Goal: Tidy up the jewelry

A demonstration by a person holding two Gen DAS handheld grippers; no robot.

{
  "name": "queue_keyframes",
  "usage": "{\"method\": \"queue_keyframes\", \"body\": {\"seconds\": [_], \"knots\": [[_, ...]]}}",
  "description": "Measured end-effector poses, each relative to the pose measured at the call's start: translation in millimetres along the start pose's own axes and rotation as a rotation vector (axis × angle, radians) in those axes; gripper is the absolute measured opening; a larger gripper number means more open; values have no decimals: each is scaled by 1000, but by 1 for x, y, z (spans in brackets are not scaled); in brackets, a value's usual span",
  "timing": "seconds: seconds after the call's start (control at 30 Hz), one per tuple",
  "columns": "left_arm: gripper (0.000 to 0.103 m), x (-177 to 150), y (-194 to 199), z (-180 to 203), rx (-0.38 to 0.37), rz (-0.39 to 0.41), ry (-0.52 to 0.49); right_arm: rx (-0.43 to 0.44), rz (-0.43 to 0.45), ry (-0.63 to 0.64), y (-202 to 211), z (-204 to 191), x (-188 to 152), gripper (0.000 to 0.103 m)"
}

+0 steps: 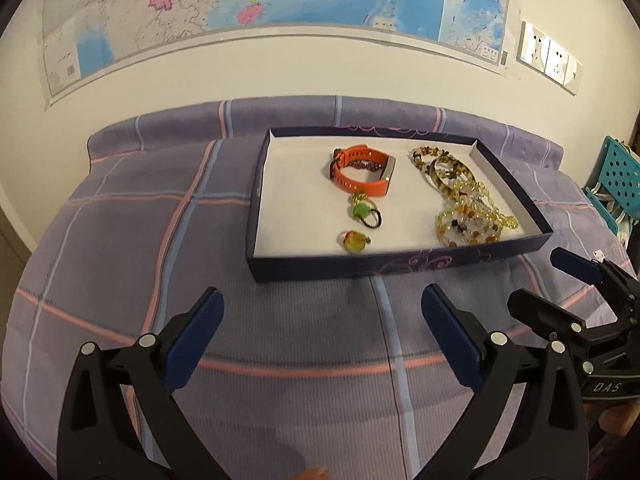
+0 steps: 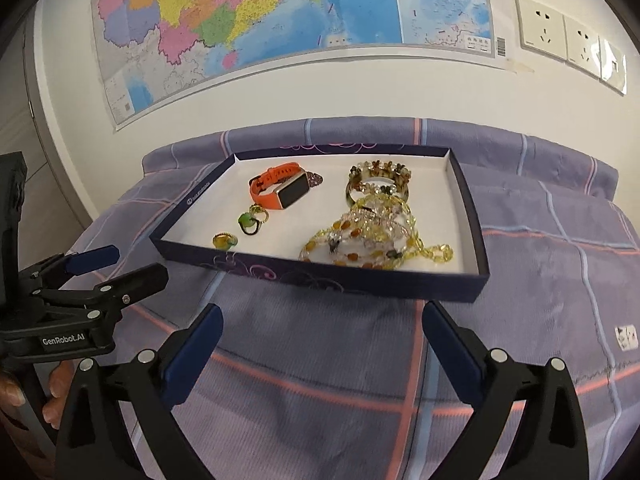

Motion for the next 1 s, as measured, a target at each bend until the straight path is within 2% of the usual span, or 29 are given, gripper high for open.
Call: {"method": "queue_keyframes", "body": {"seconds": [0.53,1.0], "knots": [[98,-18,11,-4,43,13,15,-15,19,11,10,-9,-15,96],[98,-22,19,-3,47,28,23,-16,20,13,15,-10,-21,96]]}}
Point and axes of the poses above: each gripper's, at about its wrist camera, not at the fingertips, and y roughly against the way its jaws point, z to its right, x to its top, the point moved 6 cm from there along -y, roughly the way its jaws point, and after that the axes turned 12 degrees about -z, right-handed, at the moved point
